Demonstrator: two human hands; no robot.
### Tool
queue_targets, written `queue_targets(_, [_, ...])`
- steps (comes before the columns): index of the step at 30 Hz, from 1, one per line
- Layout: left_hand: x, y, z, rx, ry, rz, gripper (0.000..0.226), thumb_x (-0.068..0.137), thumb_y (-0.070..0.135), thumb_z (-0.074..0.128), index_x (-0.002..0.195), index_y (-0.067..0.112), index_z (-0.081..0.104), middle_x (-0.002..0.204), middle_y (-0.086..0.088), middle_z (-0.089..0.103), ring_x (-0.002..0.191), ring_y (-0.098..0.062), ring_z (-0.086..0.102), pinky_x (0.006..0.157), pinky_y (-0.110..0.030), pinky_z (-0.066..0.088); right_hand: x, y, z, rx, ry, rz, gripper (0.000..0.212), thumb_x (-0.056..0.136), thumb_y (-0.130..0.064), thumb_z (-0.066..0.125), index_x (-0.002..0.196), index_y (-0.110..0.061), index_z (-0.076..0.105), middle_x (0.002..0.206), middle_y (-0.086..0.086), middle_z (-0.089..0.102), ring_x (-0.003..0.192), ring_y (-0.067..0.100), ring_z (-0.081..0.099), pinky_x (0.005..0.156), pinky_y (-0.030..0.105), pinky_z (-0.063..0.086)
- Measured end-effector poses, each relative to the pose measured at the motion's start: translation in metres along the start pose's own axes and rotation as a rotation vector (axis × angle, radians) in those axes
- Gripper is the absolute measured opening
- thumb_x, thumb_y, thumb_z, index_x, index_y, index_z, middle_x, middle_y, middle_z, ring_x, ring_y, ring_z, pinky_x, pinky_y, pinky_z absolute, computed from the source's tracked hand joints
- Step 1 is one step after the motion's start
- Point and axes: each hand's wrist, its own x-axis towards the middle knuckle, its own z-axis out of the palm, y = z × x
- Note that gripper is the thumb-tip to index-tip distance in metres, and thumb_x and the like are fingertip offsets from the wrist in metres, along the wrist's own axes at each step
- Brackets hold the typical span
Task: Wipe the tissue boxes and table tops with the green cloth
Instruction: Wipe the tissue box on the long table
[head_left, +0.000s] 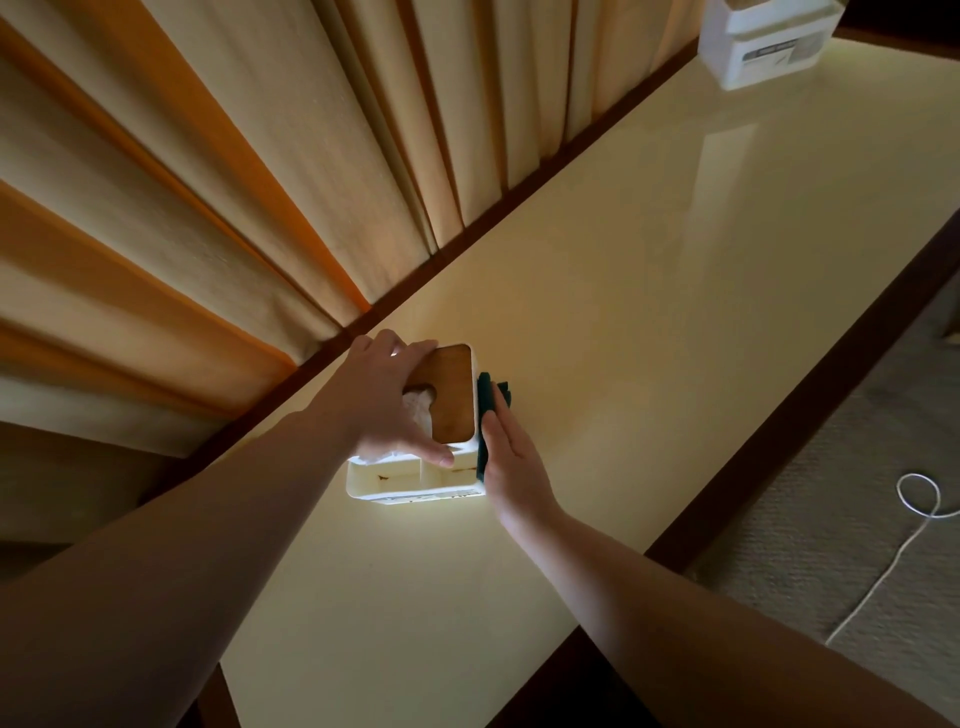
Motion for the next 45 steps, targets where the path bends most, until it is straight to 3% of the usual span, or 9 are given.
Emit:
queue_targets(4, [-0.001,0.001,-0.001,0.002,-0.003,-0.005,0.142,0.037,0.090,0.078,0.157,0.040,0.021,0.134,0.009,0.033,0.127,-0.017,0.030,0.106,-0.037,0.039,-0.020,0.007,0.000,0.037,-0.031,-0.003,0.050,0.107,-0.036,0.038,0.157,-0.041,0.041,0.159,-0.018,0.043,0.144,-0.003,0.040,0.124,0.033,0.032])
queue_targets(12, [-0.001,0.001,0.000,-0.019,0.004,0.010,0.140,0.039,0.087,0.081,0.157,0.040,0.021,0.131,0.010,0.033,0.125,-0.016,0.028,0.106,-0.034,0.036,0.026,-0.037,0.002,0.085,-0.053,-0.009,0.043,0.113,-0.020,0.036,0.155,-0.028,0.045,0.132,0.004,0.063,0.109,0.010,0.065,0.085,0.021,0.055])
queue_targets(19, [-0.001,0.000,0.000,-0.018,-0.007,0.004,0.140,0.039,0.089,0.080,0.156,0.041,0.020,0.136,0.008,0.034,0.129,-0.018,0.028,0.108,-0.037,0.037,0.019,-0.015,-0.002,0.047,-0.025,0.040,0.050,0.107,-0.031,0.038,0.157,-0.031,0.044,0.149,-0.015,0.053,0.135,-0.003,0.051,0.117,0.030,0.041])
queue_targets(25, [-0.002,0.001,-0.001,-0.022,0.000,0.004,0.142,0.038,0.091,0.077,0.158,0.041,0.020,0.137,0.009,0.034,0.130,-0.017,0.028,0.109,-0.039,0.039,-0.020,-0.002,-0.008,-0.001,-0.045,0.056,0.046,0.113,-0.019,0.036,0.156,-0.032,0.044,0.150,-0.016,0.054,0.136,-0.004,0.049,0.119,0.025,0.037])
queue_targets(34, [-0.002,0.002,-0.001,0.000,-0.001,0.013,0.141,0.038,0.092,0.076,0.157,0.040,0.019,0.136,0.008,0.035,0.128,-0.017,0.028,0.108,-0.036,0.038,0.025,-0.048,-0.001,0.005,-0.047,-0.017,0.041,0.114,-0.027,0.035,0.153,-0.033,0.045,0.116,-0.015,0.064,0.097,0.000,0.066,0.079,0.015,0.054])
queue_targets(36, [-0.002,0.002,-0.002,0.000,-0.003,0.011,0.142,0.038,0.091,0.077,0.157,0.040,0.020,0.137,0.007,0.035,0.129,-0.017,0.029,0.108,-0.036,0.038,0.034,-0.047,-0.002,-0.009,-0.041,-0.001,0.041,0.114,-0.026,0.034,0.153,-0.032,0.045,0.115,-0.017,0.063,0.090,-0.011,0.064,0.078,0.011,0.052])
queue_targets(40, [-0.003,0.004,-0.003,0.002,-0.006,0.001,0.142,0.038,0.090,0.078,0.157,0.039,0.020,0.138,0.006,0.035,0.130,-0.018,0.030,0.107,-0.037,0.038,0.028,-0.028,-0.008,-0.091,-0.044,0.007,0.045,0.114,-0.029,0.034,0.158,-0.033,0.041,0.149,-0.015,0.052,0.129,-0.008,0.052,0.111,0.020,0.043])
queue_targets(43, [-0.003,0.007,-0.003,0.022,0.004,-0.025,0.140,0.038,0.091,0.076,0.156,0.040,0.021,0.135,0.006,0.036,0.126,-0.018,0.031,0.104,-0.036,0.039,0.013,-0.013,-0.012,-0.148,-0.066,-0.005,0.046,0.114,-0.027,0.034,0.159,-0.032,0.039,0.154,-0.020,0.046,0.130,-0.022,0.041,0.106,0.004,0.034])
queue_targets(45, [-0.004,0.009,-0.002,0.013,0.009,-0.058,0.140,0.037,0.093,0.074,0.156,0.040,0.022,0.133,0.006,0.036,0.125,-0.019,0.031,0.102,-0.036,0.040,0.000,-0.008,-0.016,-0.145,-0.063,0.006,0.045,0.114,-0.027,0.036,0.158,-0.033,0.041,0.155,-0.022,0.044,0.133,-0.023,0.037,0.114,0.010,0.030])
